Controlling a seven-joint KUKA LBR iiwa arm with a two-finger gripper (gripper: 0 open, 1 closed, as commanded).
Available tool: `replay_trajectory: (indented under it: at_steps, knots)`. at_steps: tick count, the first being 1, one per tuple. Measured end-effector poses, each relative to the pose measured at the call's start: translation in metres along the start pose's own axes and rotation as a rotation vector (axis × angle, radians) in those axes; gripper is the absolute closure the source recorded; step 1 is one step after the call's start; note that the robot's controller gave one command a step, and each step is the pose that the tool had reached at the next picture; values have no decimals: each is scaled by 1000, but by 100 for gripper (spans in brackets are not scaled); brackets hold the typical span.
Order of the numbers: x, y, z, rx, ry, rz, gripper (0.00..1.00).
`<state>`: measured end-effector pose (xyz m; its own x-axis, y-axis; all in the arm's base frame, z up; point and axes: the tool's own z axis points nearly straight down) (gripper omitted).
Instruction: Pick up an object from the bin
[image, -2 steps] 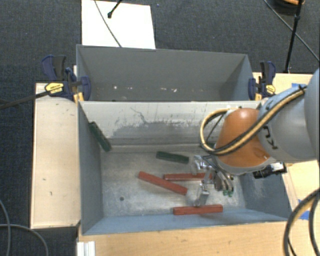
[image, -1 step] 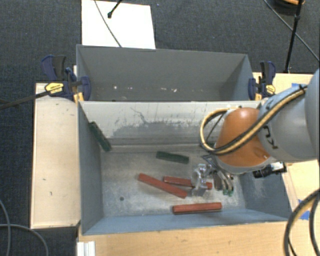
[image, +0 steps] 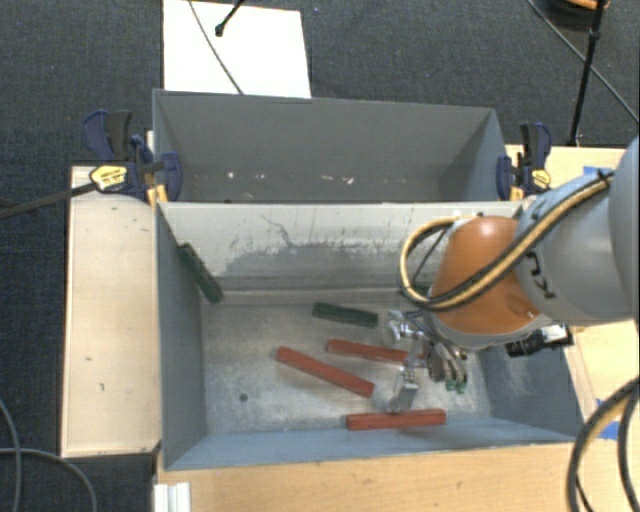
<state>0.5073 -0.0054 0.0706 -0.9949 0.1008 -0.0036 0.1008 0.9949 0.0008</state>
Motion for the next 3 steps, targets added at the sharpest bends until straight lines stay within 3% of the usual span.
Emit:
replay_trajectory:
  at_steps: [1,2,3]
  knots:
    - [0,0,0,0,1,-1,100]
    - [-35,-41,-30,2,-4,29,100]
    - [-20,-20,-188,-1,-8,47,100]
